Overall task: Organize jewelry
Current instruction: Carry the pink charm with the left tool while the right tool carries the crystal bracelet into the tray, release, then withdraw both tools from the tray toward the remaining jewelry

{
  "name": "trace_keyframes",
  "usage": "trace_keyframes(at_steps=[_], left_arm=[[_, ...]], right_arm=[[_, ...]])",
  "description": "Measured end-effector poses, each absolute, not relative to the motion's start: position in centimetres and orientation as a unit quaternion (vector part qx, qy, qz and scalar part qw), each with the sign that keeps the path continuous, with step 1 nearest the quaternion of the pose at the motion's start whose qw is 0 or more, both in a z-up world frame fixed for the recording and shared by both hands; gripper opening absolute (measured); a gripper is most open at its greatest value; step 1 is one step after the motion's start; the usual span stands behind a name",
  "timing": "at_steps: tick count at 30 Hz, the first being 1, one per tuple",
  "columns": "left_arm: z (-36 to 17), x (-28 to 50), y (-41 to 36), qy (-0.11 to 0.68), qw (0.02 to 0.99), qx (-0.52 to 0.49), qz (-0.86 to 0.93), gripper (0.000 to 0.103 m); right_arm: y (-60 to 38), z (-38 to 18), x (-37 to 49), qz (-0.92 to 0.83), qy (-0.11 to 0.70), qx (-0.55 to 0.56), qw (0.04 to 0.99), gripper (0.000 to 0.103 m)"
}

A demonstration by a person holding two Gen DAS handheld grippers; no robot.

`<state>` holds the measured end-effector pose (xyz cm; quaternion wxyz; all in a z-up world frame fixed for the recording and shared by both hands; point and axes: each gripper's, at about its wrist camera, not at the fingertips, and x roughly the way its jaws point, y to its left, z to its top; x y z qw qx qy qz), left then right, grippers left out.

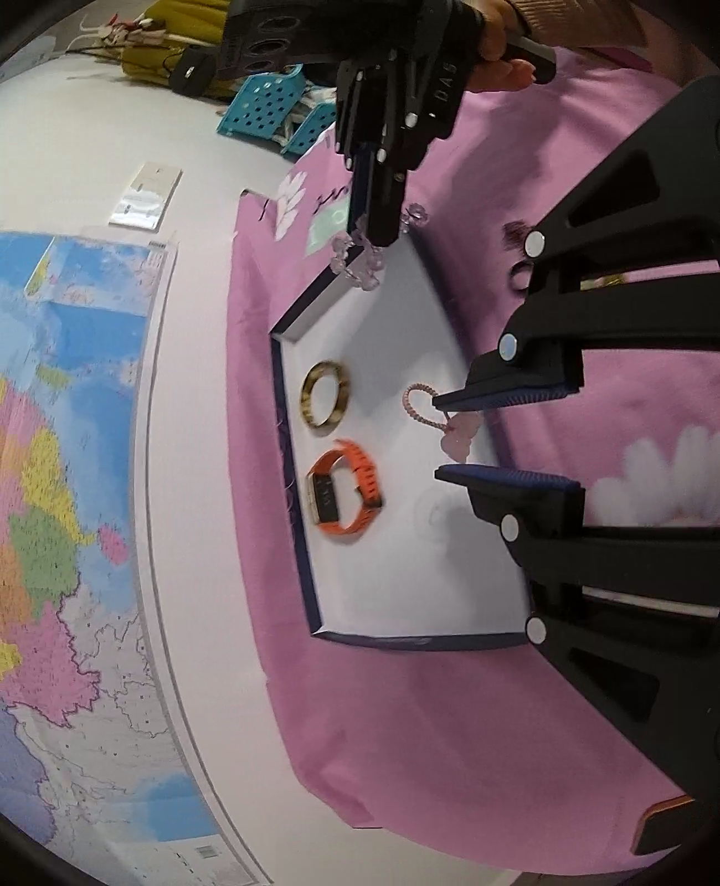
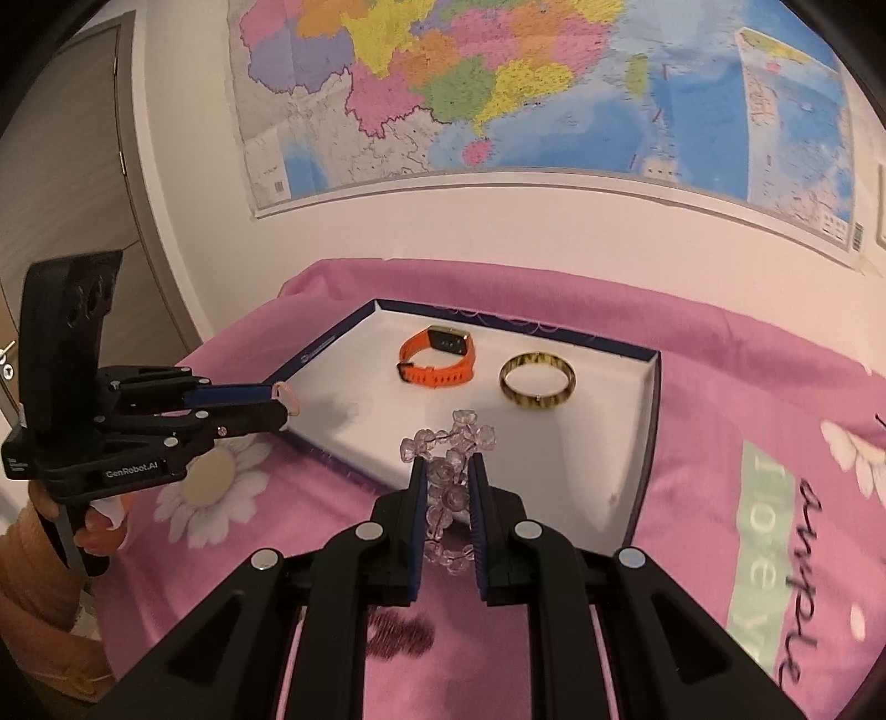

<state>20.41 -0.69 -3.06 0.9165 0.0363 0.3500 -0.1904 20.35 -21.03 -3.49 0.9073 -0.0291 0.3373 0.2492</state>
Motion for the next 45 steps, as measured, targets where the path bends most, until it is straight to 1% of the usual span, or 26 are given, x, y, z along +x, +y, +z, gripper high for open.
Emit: trace_keyframes(at_steps=[6, 12, 22, 32, 35, 38, 39, 42, 45], left_arm=[[-3.0, 23.5, -0.5, 0.356, 0.916, 0.025, -0.184, 0.02], [-4.3, 26.0, -0.6, 0.378, 0.909, 0.022, -0.177, 0.02], [-6.9, 28.8, -1.6, 0.415, 0.895, 0.03, -0.163, 0.02], [-8.1, 30.0, -2.0, 0.434, 0.887, 0.029, -0.153, 0.021], [-8.1, 30.2, -2.0, 0.434, 0.888, 0.027, -0.152, 0.022], [-8.0, 30.2, -1.9, 0.432, 0.889, 0.025, -0.151, 0.03], [-7.9, 30.1, -1.8, 0.43, 0.89, 0.023, -0.151, 0.035], [-7.3, 29.5, -1.6, 0.418, 0.896, 0.022, -0.151, 0.038], [-6.2, 28.7, -1.3, 0.399, 0.905, 0.024, -0.143, 0.049]], right_arm=[[-19.9, -4.4, 23.7, 0.24, 0.352, -0.044, 0.903, 0.013], [-19.0, -5.7, 26.5, 0.234, 0.373, -0.058, 0.896, 0.013], [-18.3, -7.2, 28.2, 0.227, 0.395, -0.071, 0.887, 0.013], [-18.9, -8.0, 29.0, 0.222, 0.407, -0.061, 0.884, 0.014], [-18.9, -7.9, 29.2, 0.215, 0.406, -0.059, 0.886, 0.018], [-19.1, -7.8, 29.2, 0.212, 0.405, -0.052, 0.888, 0.02], [-19.2, -7.7, 29.1, 0.21, 0.403, -0.05, 0.889, 0.02], [-19.7, -7.1, 28.6, 0.208, 0.395, -0.041, 0.894, 0.021], [-20.3, -6.1, 27.8, 0.208, 0.383, -0.03, 0.9, 0.025]])
